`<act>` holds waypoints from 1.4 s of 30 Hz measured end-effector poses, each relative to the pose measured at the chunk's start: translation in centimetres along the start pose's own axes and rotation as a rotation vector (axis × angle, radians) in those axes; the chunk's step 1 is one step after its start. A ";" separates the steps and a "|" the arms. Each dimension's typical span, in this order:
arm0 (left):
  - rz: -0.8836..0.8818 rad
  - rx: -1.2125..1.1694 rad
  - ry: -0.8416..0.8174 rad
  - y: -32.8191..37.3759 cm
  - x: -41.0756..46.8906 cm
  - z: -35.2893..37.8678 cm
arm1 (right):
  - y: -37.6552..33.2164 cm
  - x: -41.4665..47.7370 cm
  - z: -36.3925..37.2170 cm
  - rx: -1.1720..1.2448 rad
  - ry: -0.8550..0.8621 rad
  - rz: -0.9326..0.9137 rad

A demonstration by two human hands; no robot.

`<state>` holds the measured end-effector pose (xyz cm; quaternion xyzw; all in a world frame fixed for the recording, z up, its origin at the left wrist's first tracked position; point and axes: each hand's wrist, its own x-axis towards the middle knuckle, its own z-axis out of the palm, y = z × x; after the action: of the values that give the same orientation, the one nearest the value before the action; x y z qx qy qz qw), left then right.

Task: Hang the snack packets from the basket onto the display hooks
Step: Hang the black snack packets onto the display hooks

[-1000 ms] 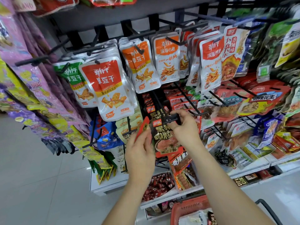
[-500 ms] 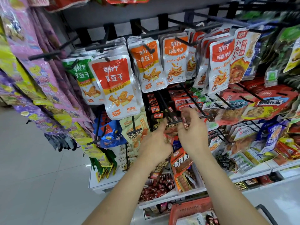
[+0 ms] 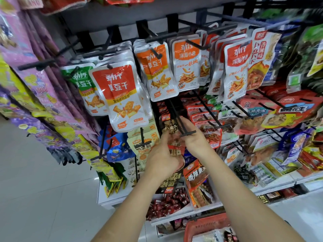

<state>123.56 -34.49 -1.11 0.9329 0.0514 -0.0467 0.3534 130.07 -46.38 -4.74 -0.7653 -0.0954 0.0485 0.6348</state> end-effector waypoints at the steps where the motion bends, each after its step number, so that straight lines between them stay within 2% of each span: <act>1: 0.019 -0.022 0.011 -0.2 -0.3 0.0 | -0.2 0.3 0.1 -0.006 -0.011 0.001; 3: 0.054 -0.062 0.041 -0.6 -0.9 0.1 | -0.8 0.6 0.5 -0.025 -0.020 0.005; 7: 0.098 -0.076 0.062 -0.7 -2.6 -0.5 | -2.3 -0.5 0.8 0.108 -0.006 0.118; 10: 0.124 -0.087 0.110 -1.0 -4.1 -1.2 | -2.8 -3.6 -0.8 0.144 -0.102 0.254; 12: 0.044 -0.256 0.143 -1.3 -5.1 -1.6 | -3.2 -6.2 -2.2 0.153 -0.228 0.315; 15: -0.128 -0.667 0.156 -1.7 -6.6 -1.9 | -2.4 -10.2 -4.2 0.146 -0.323 0.391; 18: -0.158 -0.980 0.169 -1.5 -8.0 -2.3 | -1.7 -13.0 -5.3 0.272 -0.372 0.389; 20: -0.152 -1.157 0.186 -1.2 -8.7 -2.2 | -1.4 -13.9 -5.7 0.416 -0.311 0.323; 24: -0.172 -1.398 0.186 -1.0 -9.6 -1.6 | -2.8 -15.1 -4.8 0.720 -0.008 0.205; 30: -0.244 -1.568 0.186 -0.4 -10.7 -1.2 | -4.8 -16.4 -3.1 0.767 0.067 0.202; 34: -0.258 -1.540 0.175 -0.5 -11.4 -1.5 | -5.8 -16.8 -2.7 0.727 0.163 0.235; 37: -0.268 -1.401 0.146 -1.3 -11.4 -1.4 | -6.9 -17.0 -2.2 0.603 0.255 0.214; 39: -0.233 -1.128 0.205 -2.2 -11.5 -1.3 | -7.5 -17.1 -2.1 0.420 0.307 0.165; 40: -0.174 -0.888 0.279 -2.6 -11.7 -1.3 | -7.7 -17.2 -2.2 0.309 0.312 0.116; 42: 0.033 -0.447 0.390 -3.5 -12.3 -1.1 | -7.9 -17.4 -2.3 0.071 0.265 0.014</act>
<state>111.01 -31.90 -1.05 0.8239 0.1121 0.1515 0.5345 112.81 -50.83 2.65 -0.7425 -0.0038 -0.0452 0.6683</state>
